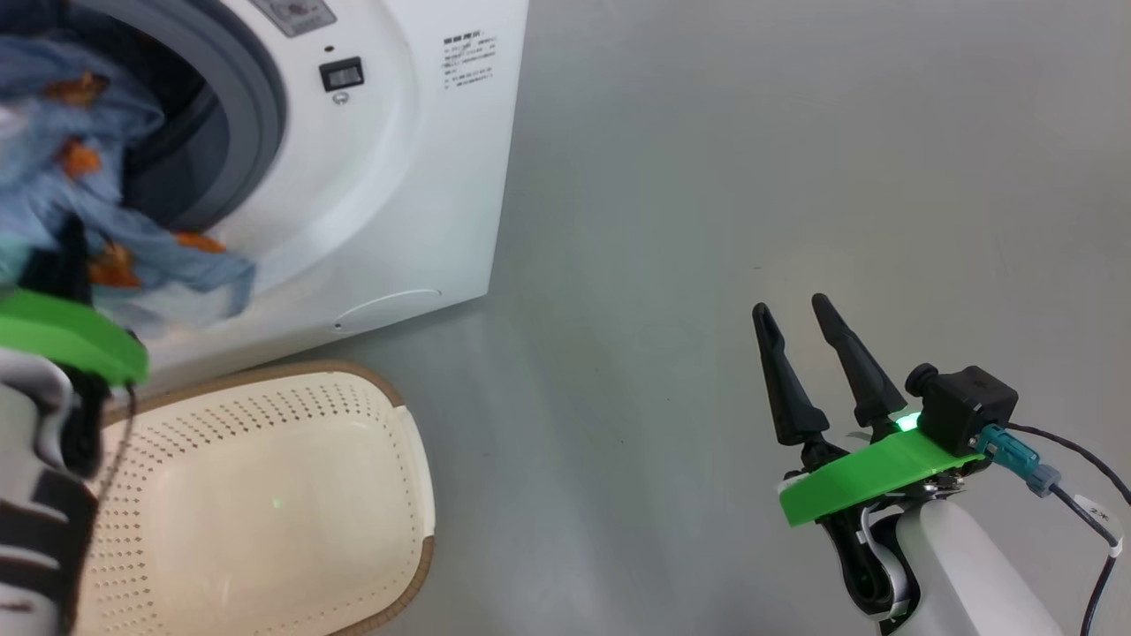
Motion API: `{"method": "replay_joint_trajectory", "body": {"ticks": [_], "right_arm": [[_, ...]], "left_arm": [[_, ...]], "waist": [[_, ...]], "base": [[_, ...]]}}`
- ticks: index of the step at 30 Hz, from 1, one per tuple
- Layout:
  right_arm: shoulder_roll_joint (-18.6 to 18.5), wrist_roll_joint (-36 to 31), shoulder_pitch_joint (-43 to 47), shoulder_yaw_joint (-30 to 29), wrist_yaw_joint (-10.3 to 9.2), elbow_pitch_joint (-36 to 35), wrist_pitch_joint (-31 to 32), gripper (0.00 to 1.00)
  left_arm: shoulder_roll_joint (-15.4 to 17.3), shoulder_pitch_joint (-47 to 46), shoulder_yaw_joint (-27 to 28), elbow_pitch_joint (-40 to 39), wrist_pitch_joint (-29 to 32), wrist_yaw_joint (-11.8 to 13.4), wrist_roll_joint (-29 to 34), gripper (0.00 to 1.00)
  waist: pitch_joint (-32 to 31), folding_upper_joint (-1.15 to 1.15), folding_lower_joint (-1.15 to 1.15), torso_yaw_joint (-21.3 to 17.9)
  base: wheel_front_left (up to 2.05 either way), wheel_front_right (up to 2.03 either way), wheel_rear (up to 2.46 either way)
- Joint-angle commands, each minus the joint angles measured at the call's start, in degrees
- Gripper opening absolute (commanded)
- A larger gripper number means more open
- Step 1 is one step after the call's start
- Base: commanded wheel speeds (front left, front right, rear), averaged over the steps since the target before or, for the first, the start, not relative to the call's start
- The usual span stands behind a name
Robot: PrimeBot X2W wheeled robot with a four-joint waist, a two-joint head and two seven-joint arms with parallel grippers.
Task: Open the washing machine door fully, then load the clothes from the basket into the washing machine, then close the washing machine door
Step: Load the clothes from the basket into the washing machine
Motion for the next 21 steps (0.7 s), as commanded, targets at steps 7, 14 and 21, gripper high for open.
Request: {"method": "replay_joint_trajectory", "body": {"ticks": [7, 14, 21], "right_arm": [[0.2, 0.9, 0.0, 1.1, 0.32, -1.9, -0.5, 1.00], [0.2, 1.7, -0.2, 1.4, 0.32, -3.6, -0.5, 1.00], [0.3, 2.9, -0.3, 2.0, 0.32, -5.2, -0.5, 1.00]], "left_arm": [[5.1, -10.0, 1.3, 0.7, 2.3, 1.0, 0.3, 0.00], [8.3, -19.9, -0.1, 4.5, 5.5, 2.6, 2.7, 0.00], [12.8, -28.3, -1.2, 7.1, 6.7, 3.3, 5.0, 0.00]], "waist": [[3.4, 0.00, 0.00, -2.4], [8.5, 0.00, 0.00, -5.6], [12.5, 0.00, 0.00, -9.0]], "base": [[0.00, 0.00, 0.00], [0.00, 0.00, 0.00], [0.00, 0.00, 0.00]]}}
